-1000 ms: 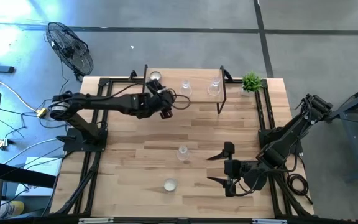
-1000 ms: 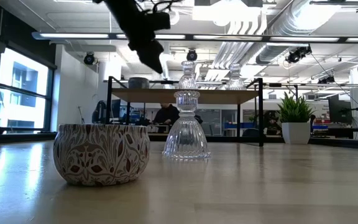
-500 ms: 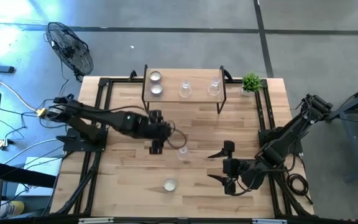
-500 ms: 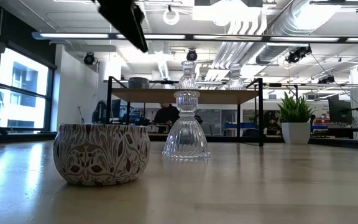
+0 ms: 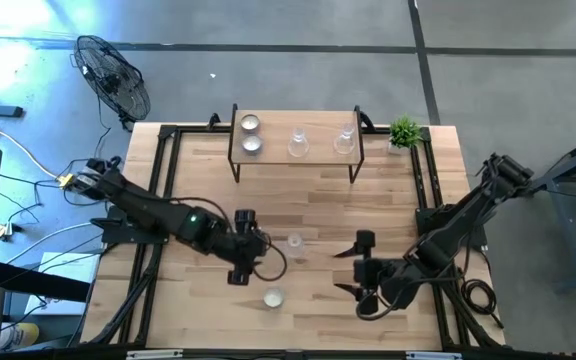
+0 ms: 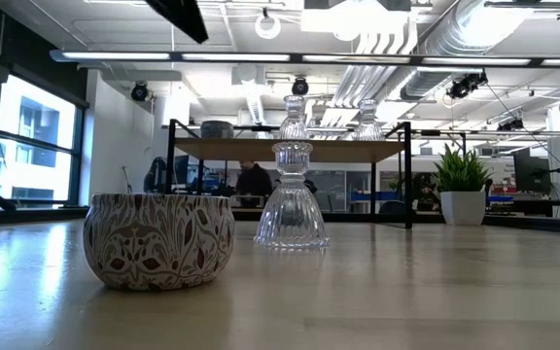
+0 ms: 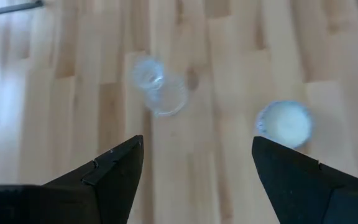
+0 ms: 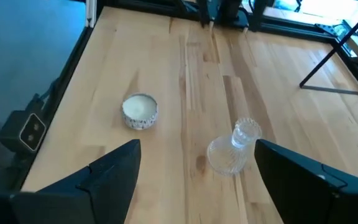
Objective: Pick & Place candle stick holders
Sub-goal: Put the transparent candle holder on the shelf
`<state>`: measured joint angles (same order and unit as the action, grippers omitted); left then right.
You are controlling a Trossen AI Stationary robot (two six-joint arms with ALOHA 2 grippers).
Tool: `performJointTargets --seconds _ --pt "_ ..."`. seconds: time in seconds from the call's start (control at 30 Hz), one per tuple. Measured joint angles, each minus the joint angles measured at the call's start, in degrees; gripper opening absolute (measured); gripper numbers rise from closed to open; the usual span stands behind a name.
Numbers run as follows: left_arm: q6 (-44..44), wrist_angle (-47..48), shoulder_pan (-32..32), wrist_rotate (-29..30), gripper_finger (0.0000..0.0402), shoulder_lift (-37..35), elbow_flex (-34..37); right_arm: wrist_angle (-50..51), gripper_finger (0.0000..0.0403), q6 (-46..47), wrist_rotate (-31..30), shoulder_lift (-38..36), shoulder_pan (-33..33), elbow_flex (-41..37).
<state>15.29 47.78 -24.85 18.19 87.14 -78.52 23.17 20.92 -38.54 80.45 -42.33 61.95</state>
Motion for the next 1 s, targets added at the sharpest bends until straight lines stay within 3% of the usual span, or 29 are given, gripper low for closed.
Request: performJointTargets --seconds 0.5,0.8,1.0 --pt "2.0 -14.5 -1.8 -0.5 0.0294 0.3 2.7 0.2 0.0309 8.4 1.6 0.9 -0.9 0.0" --pt "5.6 -27.3 -1.8 5.6 0.0294 0.3 12.0 -0.6 0.0309 9.2 -3.9 0.9 -4.4 0.0" --pt "7.1 -36.7 -1.8 6.9 0.0294 0.3 19.0 -1.1 0.0309 9.4 -4.1 0.9 -5.0 0.0"
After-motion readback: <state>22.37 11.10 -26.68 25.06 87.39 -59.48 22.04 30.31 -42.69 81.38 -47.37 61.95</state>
